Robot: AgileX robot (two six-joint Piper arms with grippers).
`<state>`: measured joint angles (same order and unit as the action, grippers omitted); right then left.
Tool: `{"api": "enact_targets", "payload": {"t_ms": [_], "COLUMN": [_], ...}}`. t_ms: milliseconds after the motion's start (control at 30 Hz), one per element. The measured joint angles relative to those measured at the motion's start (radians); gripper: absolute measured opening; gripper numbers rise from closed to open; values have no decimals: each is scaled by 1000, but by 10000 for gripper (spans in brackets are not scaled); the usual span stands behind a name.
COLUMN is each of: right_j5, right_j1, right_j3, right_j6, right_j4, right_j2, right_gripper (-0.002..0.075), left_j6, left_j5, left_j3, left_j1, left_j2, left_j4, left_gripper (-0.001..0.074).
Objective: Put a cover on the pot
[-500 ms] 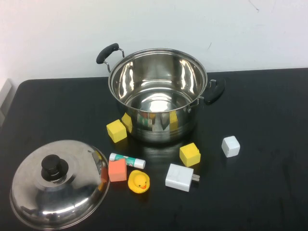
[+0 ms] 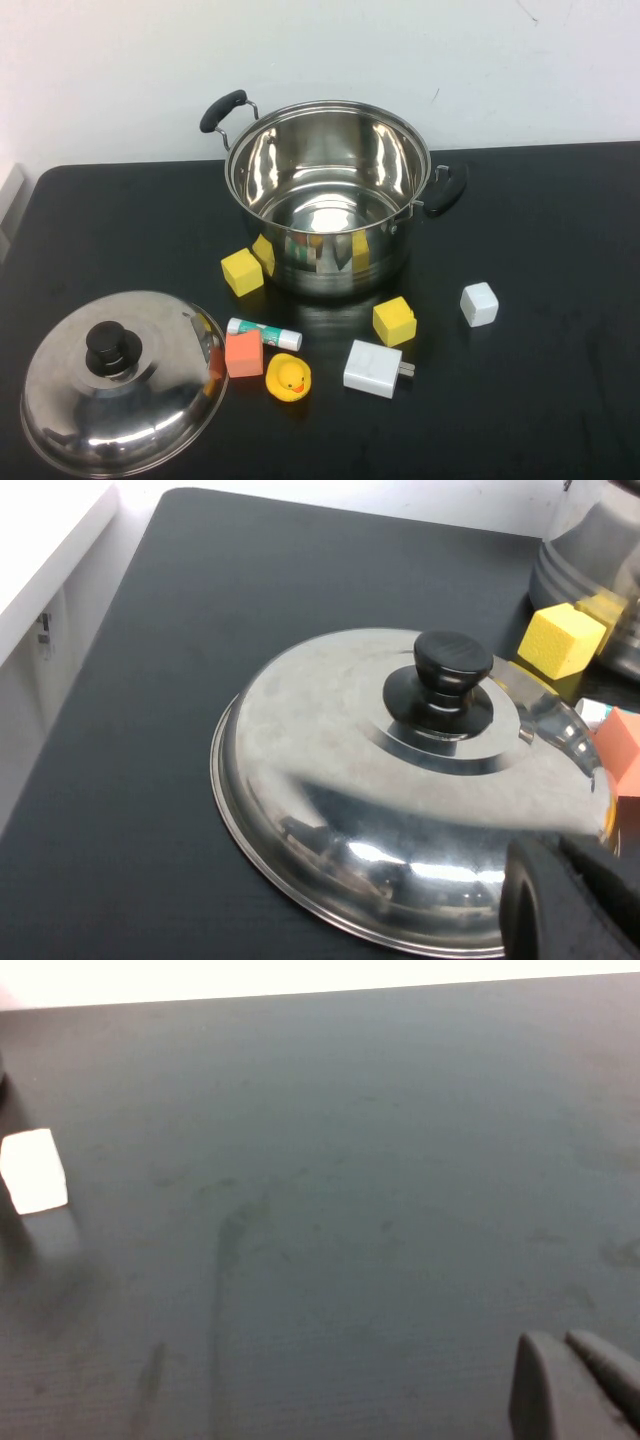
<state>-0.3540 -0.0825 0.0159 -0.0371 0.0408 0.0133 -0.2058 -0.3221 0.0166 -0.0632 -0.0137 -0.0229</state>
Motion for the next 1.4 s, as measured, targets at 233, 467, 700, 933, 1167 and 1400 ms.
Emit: {"api": "enact_targets", "payload": {"t_ms": [233, 467, 700, 933, 1167, 1400], "right_j5": [0, 0, 0, 0, 0, 0], "right_j1": [0, 0, 0, 0, 0, 0], "right_j3": [0, 0, 0, 0, 0, 0], "right_j6": [0, 0, 0, 0, 0, 0], "right_j4": [0, 0, 0, 2, 2, 2], "right_j2": [0, 0, 0, 0, 0, 0], "right_gripper": [-2, -2, -2, -2, -2, -2], "left_j6": [0, 0, 0, 28, 17, -47], "left_j5": [0, 0, 0, 199, 841, 1345], "left_j3": [0, -1, -1, 4, 4, 4], "left_j1": [0, 0, 0, 0, 0, 0], "left_j2": [0, 0, 0, 0, 0, -2], "left_j4": [0, 1, 5, 23, 23, 6], "left_gripper": [-1, -2, -1, -1, -1, -1]}}
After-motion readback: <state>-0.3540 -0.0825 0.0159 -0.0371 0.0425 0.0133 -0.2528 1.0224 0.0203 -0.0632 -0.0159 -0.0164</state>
